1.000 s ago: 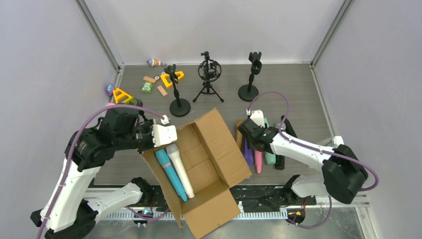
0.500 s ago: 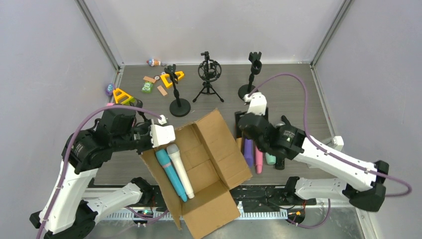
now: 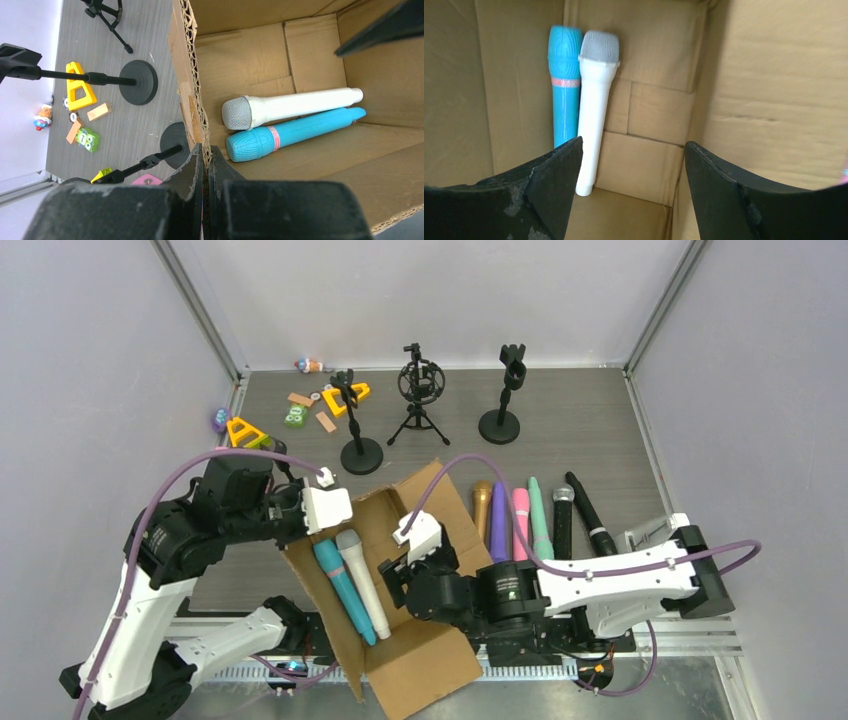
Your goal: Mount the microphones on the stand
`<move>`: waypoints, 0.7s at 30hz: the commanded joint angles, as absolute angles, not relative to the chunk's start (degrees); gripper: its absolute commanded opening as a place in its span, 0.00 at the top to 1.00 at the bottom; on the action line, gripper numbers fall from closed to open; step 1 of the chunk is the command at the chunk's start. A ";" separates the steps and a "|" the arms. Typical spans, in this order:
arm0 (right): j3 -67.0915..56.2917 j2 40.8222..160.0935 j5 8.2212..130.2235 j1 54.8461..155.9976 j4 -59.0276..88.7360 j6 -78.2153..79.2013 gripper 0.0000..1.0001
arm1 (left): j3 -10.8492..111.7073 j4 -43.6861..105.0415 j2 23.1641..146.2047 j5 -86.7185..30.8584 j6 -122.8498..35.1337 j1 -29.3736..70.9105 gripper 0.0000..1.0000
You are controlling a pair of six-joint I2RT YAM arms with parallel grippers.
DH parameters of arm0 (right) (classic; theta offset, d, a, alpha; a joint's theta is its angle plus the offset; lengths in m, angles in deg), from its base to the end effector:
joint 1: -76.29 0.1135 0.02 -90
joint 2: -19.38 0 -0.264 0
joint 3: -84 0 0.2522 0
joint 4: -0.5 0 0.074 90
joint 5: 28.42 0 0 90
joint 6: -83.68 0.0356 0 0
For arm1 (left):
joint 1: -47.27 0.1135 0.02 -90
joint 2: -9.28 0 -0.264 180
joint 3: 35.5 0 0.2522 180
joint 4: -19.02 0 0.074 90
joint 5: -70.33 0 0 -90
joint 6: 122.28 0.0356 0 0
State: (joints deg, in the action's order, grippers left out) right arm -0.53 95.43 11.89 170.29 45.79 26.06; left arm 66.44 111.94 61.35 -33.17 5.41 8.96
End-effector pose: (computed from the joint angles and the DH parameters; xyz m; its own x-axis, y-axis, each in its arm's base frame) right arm 0.0073 0.2847 0.3488 -0.3331 -0.2028 -0.9208 -0.6034 0.7963 0.0429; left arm 0.0730 -0.0683 0.4404 0.0265 0.7367 -0.6757 0.9104 0.2614 0.3207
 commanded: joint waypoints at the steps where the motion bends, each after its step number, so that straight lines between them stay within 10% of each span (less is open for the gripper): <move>1: 6.15 97.71 17.72 169.18 28.83 24.79 0.20 | 67.70 112.32 60.44 -35.39 3.24 8.46 1.00; 21: -0.82 118.92 15.49 166.03 27.11 26.68 0.34 | 69.84 114.62 61.70 -37.53 2.65 8.51 1.00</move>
